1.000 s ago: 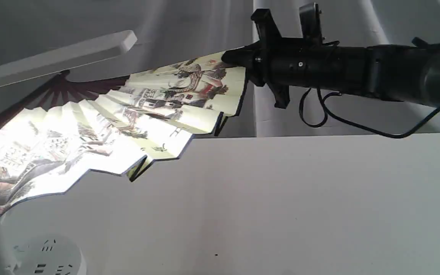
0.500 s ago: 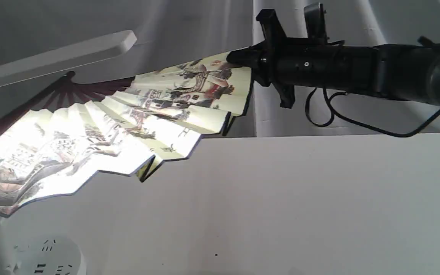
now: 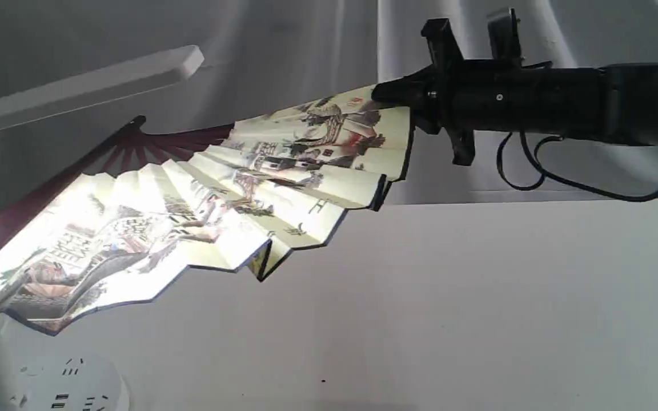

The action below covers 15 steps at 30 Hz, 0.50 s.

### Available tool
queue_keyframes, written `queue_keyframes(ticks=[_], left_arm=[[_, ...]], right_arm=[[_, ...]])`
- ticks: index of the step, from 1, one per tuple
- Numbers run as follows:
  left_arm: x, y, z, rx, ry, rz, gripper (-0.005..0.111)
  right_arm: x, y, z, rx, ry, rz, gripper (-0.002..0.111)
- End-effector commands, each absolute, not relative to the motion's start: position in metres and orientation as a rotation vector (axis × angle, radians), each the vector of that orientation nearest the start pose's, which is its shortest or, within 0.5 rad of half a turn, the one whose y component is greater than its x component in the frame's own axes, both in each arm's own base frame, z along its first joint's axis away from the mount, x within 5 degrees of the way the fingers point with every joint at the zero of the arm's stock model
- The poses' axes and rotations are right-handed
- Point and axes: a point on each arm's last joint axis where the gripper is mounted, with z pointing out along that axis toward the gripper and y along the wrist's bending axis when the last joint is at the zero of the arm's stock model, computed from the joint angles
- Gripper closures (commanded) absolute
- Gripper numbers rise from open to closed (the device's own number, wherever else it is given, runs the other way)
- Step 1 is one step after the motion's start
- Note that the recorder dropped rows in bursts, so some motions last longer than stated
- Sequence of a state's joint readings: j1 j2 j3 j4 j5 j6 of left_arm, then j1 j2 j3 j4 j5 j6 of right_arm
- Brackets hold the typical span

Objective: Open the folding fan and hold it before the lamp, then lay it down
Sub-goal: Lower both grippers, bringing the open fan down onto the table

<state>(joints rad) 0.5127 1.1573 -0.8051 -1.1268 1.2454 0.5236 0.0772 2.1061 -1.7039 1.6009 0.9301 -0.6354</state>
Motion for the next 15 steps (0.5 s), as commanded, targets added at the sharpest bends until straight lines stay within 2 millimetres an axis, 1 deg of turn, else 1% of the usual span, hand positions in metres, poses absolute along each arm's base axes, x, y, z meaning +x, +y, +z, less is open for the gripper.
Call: queue_keyframes(ticks=[1, 6, 9, 12, 15], left_arm=[[0.200, 0.024, 0.300, -0.407, 2.304, -1.124, 0.107], [0.194, 0.020, 0.284, -0.408, 2.307, -1.169, 0.107], [0.192, 0.017, 0.276, -0.393, 2.304, -1.185, 0.107], [0.190, 0.014, 0.273, -0.386, 2.322, -1.197, 0.107], [0.191, 0.001, 0.272, -0.274, 2.359, -1.200, 0.107]], right_arm=[[0.466, 0.102, 0.274, 0.112, 2.081, 1.495, 0.108], [0.462, 0.096, 0.260, 0.147, 2.125, 1.497, 0.108], [0.461, 0.086, 0.249, 0.195, 2.145, 1.491, 0.108], [0.458, 0.075, 0.241, 0.205, 2.157, 1.494, 0.108], [0.455, 0.064, 0.233, 0.215, 2.167, 1.490, 0.108]])
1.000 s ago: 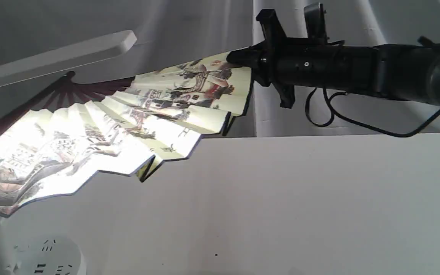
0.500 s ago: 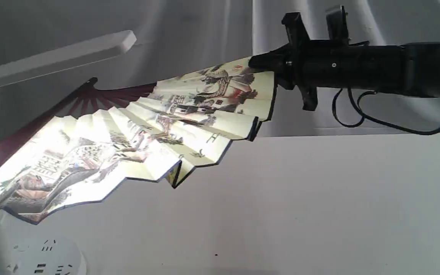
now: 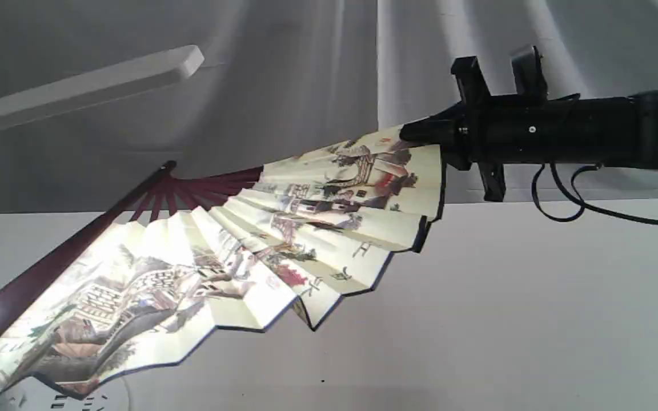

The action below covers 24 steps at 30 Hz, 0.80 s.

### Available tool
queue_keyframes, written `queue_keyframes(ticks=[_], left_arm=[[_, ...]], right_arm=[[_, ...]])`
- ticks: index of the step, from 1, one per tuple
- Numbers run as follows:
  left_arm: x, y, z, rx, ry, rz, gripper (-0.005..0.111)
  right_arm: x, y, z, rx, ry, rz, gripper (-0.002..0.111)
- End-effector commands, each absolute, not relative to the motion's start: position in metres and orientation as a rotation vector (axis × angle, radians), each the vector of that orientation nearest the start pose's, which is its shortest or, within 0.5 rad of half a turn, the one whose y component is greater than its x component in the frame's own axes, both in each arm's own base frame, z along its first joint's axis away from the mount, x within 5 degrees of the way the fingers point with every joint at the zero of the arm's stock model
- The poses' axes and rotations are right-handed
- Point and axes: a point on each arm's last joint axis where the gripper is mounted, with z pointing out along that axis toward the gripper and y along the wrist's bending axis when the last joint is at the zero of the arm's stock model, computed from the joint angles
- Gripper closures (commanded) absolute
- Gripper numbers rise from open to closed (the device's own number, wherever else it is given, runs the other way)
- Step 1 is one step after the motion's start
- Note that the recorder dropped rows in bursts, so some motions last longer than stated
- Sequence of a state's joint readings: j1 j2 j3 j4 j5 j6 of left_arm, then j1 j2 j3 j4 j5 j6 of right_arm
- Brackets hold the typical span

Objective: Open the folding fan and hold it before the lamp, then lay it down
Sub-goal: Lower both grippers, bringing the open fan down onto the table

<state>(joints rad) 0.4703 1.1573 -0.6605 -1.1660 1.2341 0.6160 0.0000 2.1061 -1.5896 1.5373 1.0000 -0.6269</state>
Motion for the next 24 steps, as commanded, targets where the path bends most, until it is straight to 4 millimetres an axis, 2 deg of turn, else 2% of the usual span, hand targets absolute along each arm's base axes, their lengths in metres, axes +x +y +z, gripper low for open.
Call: queue_keyframes(ticks=[1, 4, 7, 12, 16, 24], left_arm=[[0.193, -0.001, 0.271, -0.263, 2.365, -1.176, 0.107], [0.198, -0.005, 0.268, -0.295, 2.364, -1.127, 0.107], [0.202, -0.011, 0.264, -0.253, 2.378, -1.169, 0.107], [0.218, -0.023, 0.243, -0.237, 2.453, -1.192, 0.107], [0.232, -0.038, 0.229, -0.196, 2.447, -1.264, 0.107], [0.251, -0.048, 0.196, -0.206, 2.494, -1.286, 0.107]], right_arm=[[0.454, 0.061, 0.229, 0.222, 2.174, 1.490, 0.108], [0.449, 0.052, 0.220, 0.229, 2.189, 1.483, 0.108], [0.445, 0.046, 0.210, 0.248, 2.205, 1.470, 0.108], [0.440, 0.039, 0.198, 0.265, 2.205, 1.462, 0.108], [0.437, 0.028, 0.192, 0.279, 2.201, 1.442, 0.108], [0.431, 0.005, 0.176, 0.365, 2.236, 1.371, 0.108]])
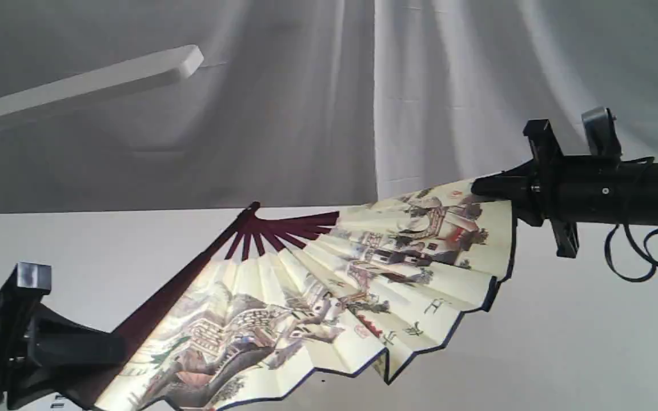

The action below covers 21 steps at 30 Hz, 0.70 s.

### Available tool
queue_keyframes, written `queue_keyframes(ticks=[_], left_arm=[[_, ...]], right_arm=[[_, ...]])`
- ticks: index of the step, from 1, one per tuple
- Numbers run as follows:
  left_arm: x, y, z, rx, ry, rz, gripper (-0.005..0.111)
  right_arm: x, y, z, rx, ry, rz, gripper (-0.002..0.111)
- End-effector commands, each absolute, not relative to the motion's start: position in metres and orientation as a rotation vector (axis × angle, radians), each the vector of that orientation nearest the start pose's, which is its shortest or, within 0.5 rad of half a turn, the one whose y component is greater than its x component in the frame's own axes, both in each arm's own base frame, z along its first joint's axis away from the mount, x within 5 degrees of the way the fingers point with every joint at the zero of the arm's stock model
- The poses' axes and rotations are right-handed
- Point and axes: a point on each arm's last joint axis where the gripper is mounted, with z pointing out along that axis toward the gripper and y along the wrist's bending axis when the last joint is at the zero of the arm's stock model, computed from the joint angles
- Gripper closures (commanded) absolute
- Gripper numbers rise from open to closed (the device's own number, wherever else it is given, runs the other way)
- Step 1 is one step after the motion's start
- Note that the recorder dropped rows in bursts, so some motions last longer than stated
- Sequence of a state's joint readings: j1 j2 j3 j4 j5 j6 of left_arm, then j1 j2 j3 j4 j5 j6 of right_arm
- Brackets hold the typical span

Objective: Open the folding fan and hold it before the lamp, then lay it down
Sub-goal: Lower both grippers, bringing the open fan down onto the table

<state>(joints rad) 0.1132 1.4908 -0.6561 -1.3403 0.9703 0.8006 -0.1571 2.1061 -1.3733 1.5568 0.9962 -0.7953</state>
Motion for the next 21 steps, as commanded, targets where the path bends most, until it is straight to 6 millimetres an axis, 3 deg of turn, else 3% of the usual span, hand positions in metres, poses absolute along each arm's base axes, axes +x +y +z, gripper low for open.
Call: queue_keyframes(ticks=[1, 9, 17, 21], left_arm=[[0.253, -0.048, 0.192, -0.210, 2.491, -1.299, 0.107], [0.265, -0.049, 0.169, -0.236, 2.467, -1.347, 0.107], [0.269, -0.050, 0.149, -0.214, 2.497, -1.357, 0.107], [0.269, -0.061, 0.145, -0.142, 2.523, -1.307, 0.107]], right_arm=[[0.429, 0.003, 0.174, 0.374, 2.240, 1.360, 0.108], [0.426, 0.002, 0.159, 0.384, 2.274, 1.305, 0.108], [0.428, 0.003, 0.127, 0.433, 2.301, 1.373, 0.108], [0.428, 0.003, 0.116, 0.445, 2.326, 1.370, 0.108]])
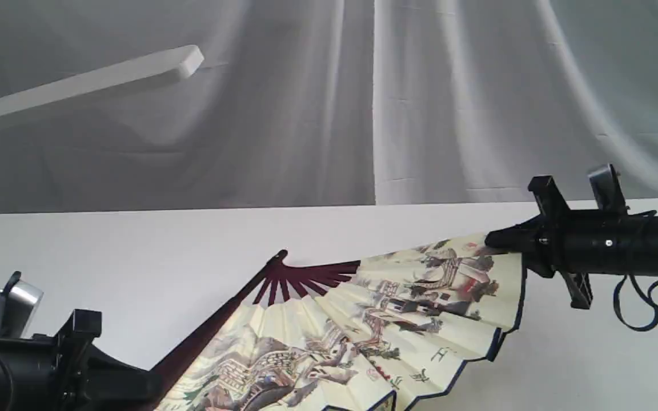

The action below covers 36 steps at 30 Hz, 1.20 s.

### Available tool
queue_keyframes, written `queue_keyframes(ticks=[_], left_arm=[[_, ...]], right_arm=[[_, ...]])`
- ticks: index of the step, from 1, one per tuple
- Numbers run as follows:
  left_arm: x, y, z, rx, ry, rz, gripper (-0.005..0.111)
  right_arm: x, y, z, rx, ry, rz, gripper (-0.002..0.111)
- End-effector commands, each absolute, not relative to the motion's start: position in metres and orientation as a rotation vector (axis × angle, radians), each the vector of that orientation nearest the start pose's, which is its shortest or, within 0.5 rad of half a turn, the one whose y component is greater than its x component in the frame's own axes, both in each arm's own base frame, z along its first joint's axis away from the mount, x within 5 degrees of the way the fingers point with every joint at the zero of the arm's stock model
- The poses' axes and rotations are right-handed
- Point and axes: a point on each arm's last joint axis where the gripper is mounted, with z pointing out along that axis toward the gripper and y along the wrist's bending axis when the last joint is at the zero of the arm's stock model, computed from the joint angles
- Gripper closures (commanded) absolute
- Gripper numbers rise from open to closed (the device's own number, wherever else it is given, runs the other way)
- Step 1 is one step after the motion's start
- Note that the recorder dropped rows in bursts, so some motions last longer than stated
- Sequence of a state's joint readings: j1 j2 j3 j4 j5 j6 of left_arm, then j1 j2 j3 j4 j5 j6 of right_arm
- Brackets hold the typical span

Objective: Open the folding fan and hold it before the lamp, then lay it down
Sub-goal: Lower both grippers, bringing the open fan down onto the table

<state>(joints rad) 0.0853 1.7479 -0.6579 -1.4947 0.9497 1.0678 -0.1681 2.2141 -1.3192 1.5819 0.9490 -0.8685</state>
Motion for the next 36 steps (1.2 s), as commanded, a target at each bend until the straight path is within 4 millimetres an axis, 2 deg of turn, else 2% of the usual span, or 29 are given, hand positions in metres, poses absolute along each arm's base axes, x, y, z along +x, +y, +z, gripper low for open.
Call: queue_keyframes(ticks=[1, 5, 21, 36], left_arm=[[0.2685, -0.0644, 0.1432, -0.127, 2.538, -1.278, 0.107], [0.2673, -0.0732, 0.1421, -0.093, 2.551, -1.263, 0.107], [0.2676, -0.0701, 0.1393, -0.221, 2.597, -1.243, 0.107], [0.2684, -0.0701, 0.1397, -0.269, 2.593, -1.255, 0.107]], right_arm=[[0.4276, 0.0030, 0.1136, 0.446, 2.329, 1.371, 0.108], [0.4272, 0.0032, 0.1134, 0.423, 2.332, 1.364, 0.108], [0.4243, 0.0018, 0.1075, 0.361, 2.399, 1.292, 0.108], [0.4225, 0.0004, 0.1040, 0.326, 2.442, 1.242, 0.108]])
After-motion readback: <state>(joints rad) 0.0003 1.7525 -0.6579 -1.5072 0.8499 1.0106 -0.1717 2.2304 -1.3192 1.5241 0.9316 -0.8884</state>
